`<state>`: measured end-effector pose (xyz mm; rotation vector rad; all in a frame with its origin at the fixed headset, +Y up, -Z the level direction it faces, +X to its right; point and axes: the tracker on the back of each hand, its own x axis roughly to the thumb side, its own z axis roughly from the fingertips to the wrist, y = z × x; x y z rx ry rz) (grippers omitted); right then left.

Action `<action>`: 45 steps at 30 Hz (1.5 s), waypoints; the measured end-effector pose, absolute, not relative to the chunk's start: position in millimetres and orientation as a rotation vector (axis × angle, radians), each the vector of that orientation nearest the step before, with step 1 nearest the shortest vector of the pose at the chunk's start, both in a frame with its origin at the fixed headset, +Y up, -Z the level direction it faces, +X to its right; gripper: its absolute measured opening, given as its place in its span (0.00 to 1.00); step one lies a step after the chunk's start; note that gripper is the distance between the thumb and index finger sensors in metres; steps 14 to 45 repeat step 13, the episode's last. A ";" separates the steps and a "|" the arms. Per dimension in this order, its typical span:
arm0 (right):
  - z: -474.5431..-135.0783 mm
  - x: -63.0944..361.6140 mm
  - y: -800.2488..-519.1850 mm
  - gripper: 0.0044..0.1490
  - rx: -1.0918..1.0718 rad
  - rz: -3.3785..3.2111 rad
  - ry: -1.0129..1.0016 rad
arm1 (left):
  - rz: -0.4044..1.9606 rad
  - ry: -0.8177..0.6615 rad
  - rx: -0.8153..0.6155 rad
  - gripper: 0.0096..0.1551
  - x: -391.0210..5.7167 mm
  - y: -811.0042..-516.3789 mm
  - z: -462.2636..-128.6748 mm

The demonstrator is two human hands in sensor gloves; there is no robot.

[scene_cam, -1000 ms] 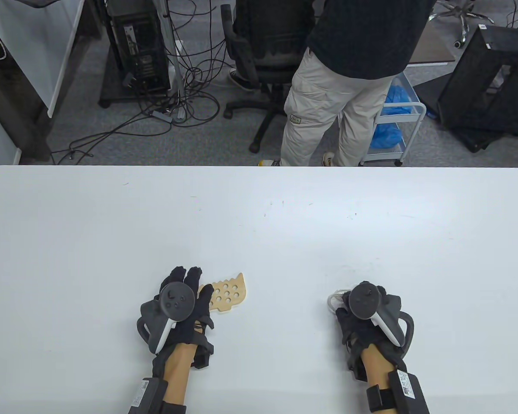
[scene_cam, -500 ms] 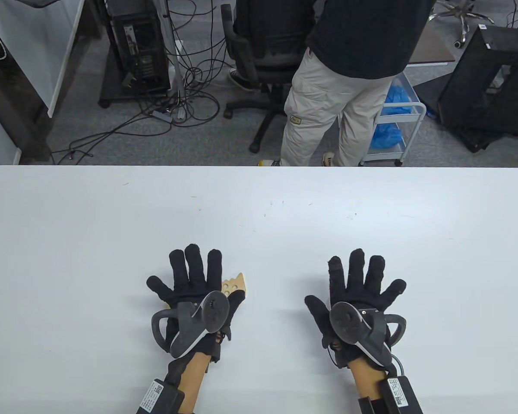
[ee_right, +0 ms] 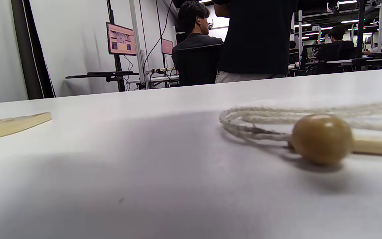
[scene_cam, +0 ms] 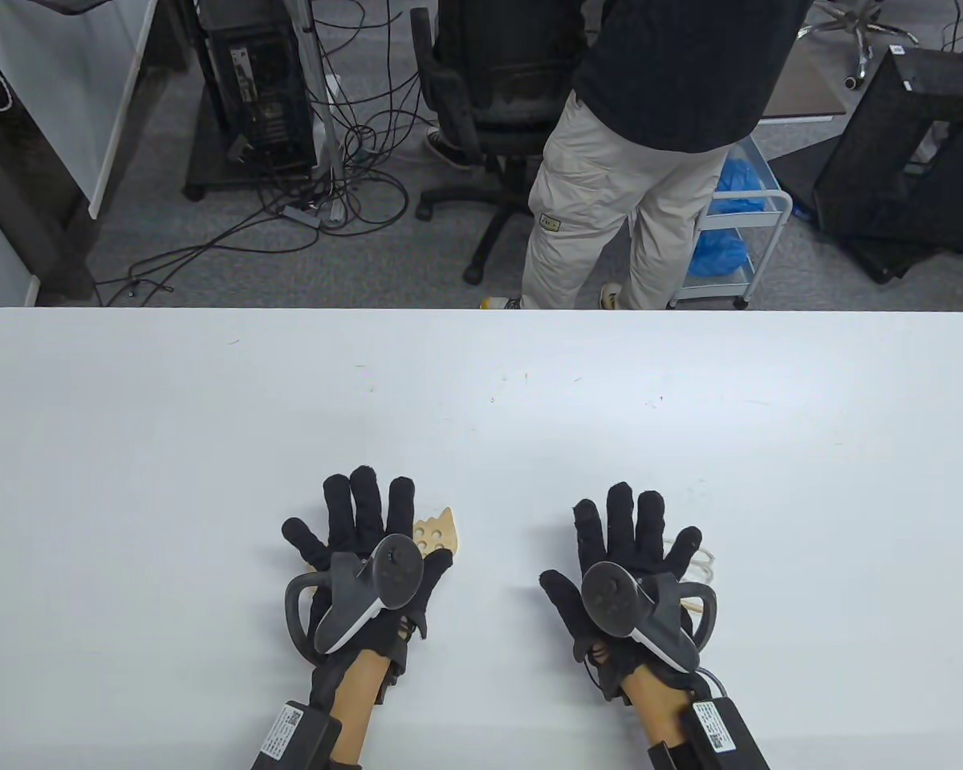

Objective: Remove rope from all holes on crocodile lacing toy

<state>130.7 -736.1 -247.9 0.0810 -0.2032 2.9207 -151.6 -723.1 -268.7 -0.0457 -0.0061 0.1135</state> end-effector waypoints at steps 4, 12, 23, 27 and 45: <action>-247.8 135.2 -732.4 0.51 0.038 2.887 -0.216 | 0.104 -0.006 -0.052 0.57 -150.4 -723.1 -268.8; -249.1 136.7 -727.3 0.46 0.013 2.839 -0.214 | 0.103 -0.012 -0.066 0.56 -148.1 -723.2 -269.4; -249.0 136.2 -727.3 0.46 0.015 2.840 -0.209 | 0.105 -0.012 -0.068 0.56 -147.7 -723.5 -269.6; -249.0 136.2 -727.3 0.46 0.015 2.840 -0.209 | 0.105 -0.012 -0.068 0.56 -147.7 -723.5 -269.6; -249.0 136.2 -727.3 0.46 0.015 2.840 -0.209 | 0.105 -0.012 -0.068 0.56 -147.7 -723.5 -269.6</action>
